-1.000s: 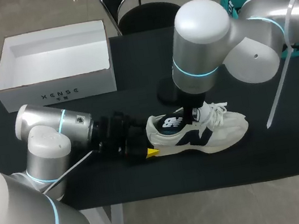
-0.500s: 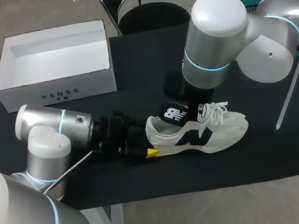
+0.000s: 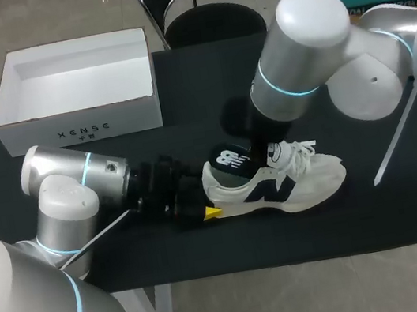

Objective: Take the shoe out of the shoebox, open the shoe tongue, remove and reinsert the insole, then place the shoe into the shoebox

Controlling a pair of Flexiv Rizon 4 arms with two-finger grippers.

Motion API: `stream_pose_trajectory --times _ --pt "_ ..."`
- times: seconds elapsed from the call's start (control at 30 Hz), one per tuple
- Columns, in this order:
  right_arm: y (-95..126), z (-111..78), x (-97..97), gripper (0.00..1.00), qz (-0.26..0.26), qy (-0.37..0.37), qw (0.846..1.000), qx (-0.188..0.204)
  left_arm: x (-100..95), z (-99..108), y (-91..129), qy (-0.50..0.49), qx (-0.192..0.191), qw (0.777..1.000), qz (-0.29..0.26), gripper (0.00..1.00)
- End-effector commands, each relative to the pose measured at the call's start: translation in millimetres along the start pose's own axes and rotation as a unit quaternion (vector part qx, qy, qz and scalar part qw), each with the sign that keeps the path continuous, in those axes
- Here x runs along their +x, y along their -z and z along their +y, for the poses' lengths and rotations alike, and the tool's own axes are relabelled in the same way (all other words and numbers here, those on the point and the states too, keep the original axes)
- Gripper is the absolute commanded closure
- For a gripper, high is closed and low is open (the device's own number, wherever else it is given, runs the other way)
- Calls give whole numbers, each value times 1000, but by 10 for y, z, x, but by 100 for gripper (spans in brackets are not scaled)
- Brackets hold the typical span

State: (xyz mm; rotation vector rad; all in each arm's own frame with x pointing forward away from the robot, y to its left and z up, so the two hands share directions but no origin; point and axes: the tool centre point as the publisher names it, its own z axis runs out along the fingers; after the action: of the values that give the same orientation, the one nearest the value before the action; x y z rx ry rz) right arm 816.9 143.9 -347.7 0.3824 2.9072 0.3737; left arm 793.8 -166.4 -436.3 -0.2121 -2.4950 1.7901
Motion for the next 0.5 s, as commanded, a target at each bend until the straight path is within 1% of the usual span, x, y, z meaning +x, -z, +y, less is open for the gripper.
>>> stream_pose_trajectory --times 0.03,0.13,0.27,0.37,0.5 --pt "-91 151 -67 100 4 6 1000 -10 3 16 -28 0 0 1000 -1 100" --pt "-52 243 -119 100 0 8 1000 -24 3 16 -28 0 0 1000 -1 100" --pt "22 314 -169 100 -6 4 999 -43 3 16 -28 0 0 1000 -1 100" --pt "111 367 -221 100 -13 1 998 -58 3 16 -28 0 0 1000 -1 100" --pt "306 471 -318 100 -31 -1 996 -83 3 16 -28 0 0 1000 -1 100"
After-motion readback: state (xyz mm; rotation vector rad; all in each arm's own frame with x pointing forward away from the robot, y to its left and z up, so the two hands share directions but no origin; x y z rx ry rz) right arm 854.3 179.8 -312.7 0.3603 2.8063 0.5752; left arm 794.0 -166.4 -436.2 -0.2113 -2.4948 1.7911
